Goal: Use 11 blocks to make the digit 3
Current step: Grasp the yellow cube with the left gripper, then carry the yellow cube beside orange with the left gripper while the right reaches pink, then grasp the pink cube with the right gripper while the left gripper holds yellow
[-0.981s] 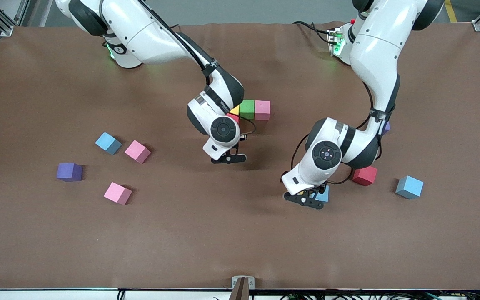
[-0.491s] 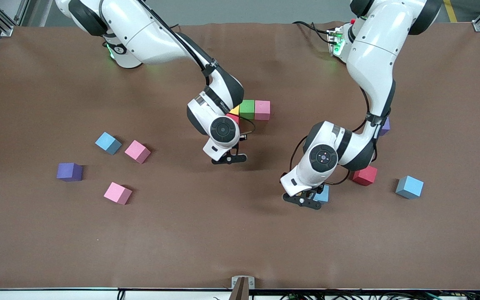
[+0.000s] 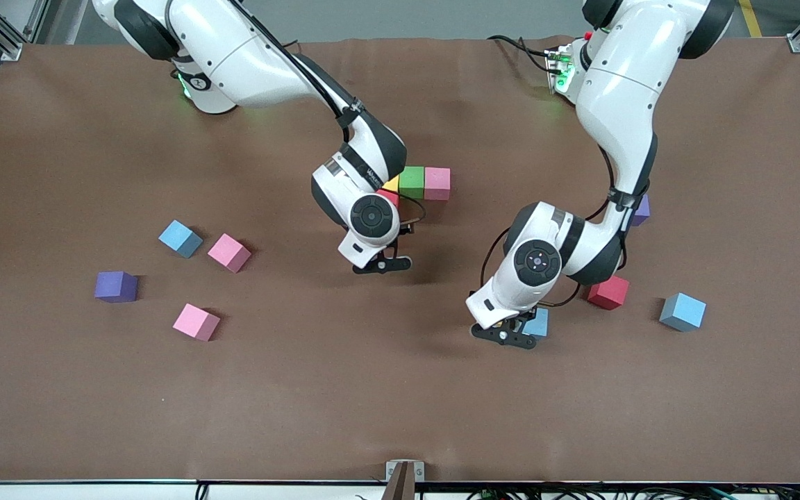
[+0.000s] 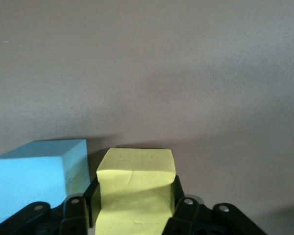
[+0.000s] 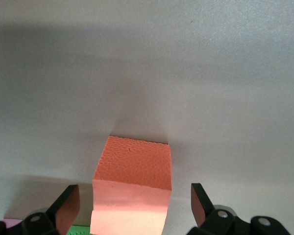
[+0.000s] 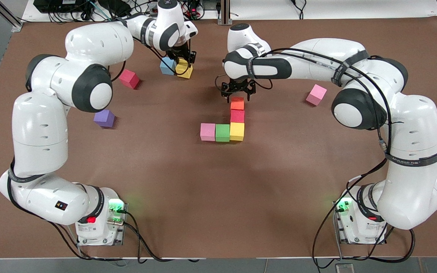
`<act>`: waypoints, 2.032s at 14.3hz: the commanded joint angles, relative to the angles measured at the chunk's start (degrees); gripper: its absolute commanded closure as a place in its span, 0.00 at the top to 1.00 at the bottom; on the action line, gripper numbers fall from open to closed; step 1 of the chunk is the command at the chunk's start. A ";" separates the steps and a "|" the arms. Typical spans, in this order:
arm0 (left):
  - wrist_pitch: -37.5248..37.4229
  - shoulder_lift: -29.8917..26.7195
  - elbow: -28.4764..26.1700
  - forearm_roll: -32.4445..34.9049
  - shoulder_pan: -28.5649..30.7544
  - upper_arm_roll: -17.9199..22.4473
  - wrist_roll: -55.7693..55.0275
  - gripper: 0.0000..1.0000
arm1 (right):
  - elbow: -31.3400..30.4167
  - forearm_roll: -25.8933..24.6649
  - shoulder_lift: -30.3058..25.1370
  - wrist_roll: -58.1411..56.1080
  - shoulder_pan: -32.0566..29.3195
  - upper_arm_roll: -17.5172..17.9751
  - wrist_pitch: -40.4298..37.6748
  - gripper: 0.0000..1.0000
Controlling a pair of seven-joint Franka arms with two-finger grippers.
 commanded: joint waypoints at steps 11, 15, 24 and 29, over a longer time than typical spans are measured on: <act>-13.14 -9.02 -4.47 0.53 -4.20 -3.90 -66.96 0.22 | 0.04 0.94 -5.41 -0.42 -2.56 -0.36 -4.88 1.00; -6.66 -9.37 -7.98 0.97 -7.43 -4.61 -94.99 0.22 | 0.66 0.68 -11.30 -0.77 -10.10 -1.15 -9.30 1.00; 4.01 -9.64 -15.73 1.14 -13.59 -4.52 -126.22 0.20 | -1.53 -0.03 -11.93 -0.51 -23.30 -8.62 -5.88 1.00; 4.10 -8.67 -15.73 1.14 -14.92 -4.52 -129.07 0.20 | -15.11 -0.03 -17.35 -0.59 -26.65 -8.45 1.99 1.00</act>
